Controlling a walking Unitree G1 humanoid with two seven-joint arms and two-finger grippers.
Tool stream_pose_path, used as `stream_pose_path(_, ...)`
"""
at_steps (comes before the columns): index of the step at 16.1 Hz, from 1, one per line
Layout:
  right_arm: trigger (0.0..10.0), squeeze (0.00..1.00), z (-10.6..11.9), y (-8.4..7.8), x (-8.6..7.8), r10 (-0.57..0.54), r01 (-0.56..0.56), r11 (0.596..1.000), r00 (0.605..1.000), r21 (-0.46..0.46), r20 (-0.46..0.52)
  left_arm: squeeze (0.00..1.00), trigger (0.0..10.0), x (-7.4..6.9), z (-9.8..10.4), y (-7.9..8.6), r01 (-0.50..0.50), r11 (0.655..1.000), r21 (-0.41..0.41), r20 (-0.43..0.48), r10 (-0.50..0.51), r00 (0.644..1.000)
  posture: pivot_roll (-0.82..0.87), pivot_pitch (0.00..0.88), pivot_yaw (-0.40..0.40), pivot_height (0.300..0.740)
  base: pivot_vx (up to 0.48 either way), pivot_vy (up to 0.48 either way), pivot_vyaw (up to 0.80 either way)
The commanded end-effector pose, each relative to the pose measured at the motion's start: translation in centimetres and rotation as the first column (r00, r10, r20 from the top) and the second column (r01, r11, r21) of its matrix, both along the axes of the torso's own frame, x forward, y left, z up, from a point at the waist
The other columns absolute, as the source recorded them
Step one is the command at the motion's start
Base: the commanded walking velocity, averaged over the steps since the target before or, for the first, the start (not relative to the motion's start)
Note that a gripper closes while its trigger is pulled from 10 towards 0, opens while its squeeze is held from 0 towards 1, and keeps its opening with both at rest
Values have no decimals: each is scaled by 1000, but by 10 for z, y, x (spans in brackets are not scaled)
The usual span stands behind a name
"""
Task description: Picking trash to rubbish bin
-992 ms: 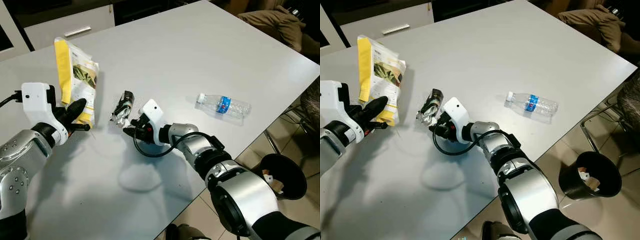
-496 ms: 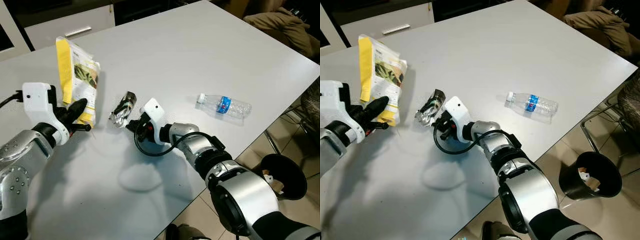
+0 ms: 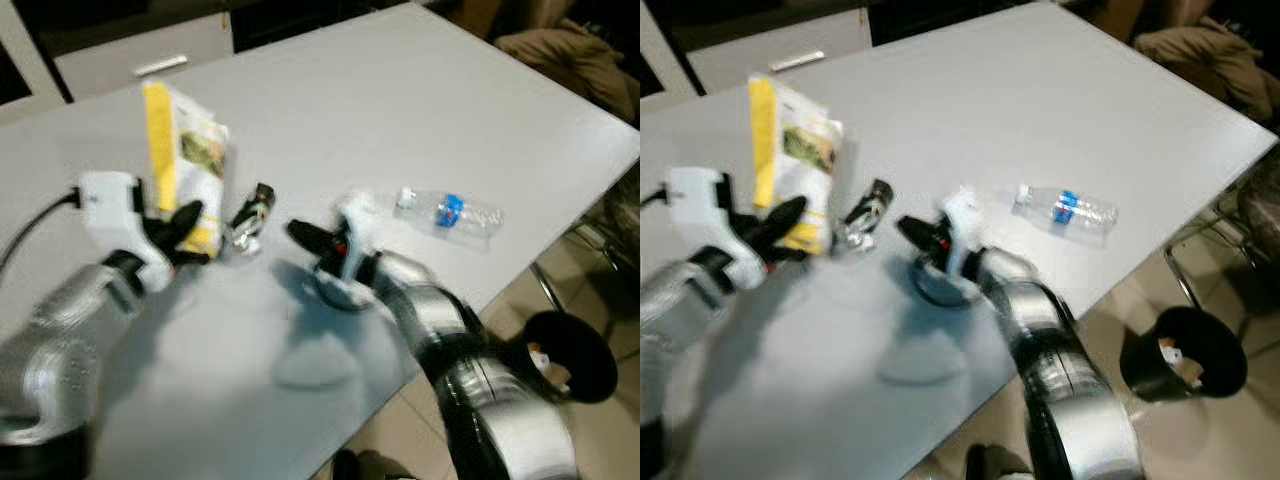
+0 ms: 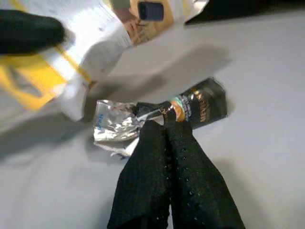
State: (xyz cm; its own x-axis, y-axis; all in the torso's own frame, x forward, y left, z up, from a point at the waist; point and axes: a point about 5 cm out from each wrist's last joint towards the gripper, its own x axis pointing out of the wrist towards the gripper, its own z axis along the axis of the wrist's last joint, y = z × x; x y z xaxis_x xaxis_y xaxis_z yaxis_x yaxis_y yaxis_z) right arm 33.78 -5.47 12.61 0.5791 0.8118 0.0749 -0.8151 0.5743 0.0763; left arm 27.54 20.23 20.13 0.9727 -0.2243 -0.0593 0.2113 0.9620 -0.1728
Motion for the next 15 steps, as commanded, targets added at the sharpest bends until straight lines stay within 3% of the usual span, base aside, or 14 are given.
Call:
stream_pose_path(1, 0, 0, 7, -7, -1, -19, 20, 1000, 999, -17, 36, 0, 0, -1, 2, 0, -39, 999, 22, 32, 38, 999, -55, 98, -66, 740, 0, 0, 0)
stream_pose_path(2, 10000, 0, 8, -19, -10, -108, 110, 993, 992, -30, 63, 0, 10000, 0, -2, -4, -56, 997, 53, 32, 54, 998, -71, 63, -60, 740, 0, 0, 0)
stream_pose_path(3, 10000, 0, 10, -37, -22, -242, 248, 967, 965, -50, 102, 0, 10000, -2, -11, -11, -61, 989, 134, 25, 58, 998, -81, 46, -56, 740, 0, 0, 0)
stream_pose_path(4, 10000, 0, 11, -47, -29, -311, 320, 945, 942, -64, 124, 0, 10000, -3, -16, -18, -55, 989, 140, 35, 50, 998, -88, 40, -52, 740, 0, 0, 0)
stream_pose_path(6, 10000, 0, 15, -59, -47, -431, 435, 900, 897, -23, 93, 0, 10000, -6, -29, -35, -2, 978, 208, 30, -4, 1000, -109, 25, -37, 740, 0, 0, 0)
stream_pose_path(8, 10000, 0, 10, -63, -70, -484, 487, 871, 873, -62, 57, 0, 10000, -9, -43, -54, 57, 964, 259, 32, -68, 997, -136, 17, -21, 740, 0, 0, 0)
stream_pose_path(11, 10000, 0, 8, -62, -76, -517, 518, 850, 855, -101, 36, 0, 10000, -6, -45, -56, 47, 962, 268, 45, -61, 997, -139, 17, -22, 740, 0, 0, 0)
stream_pose_path(15, 10000, 0, 11, -61, -70, -546, 543, 832, 838, -114, 7, 0, 10000, -5, -44, -54, 16, 952, 304, 75, -41, 996, -121, 6, -37, 740, 0, 156, 0)
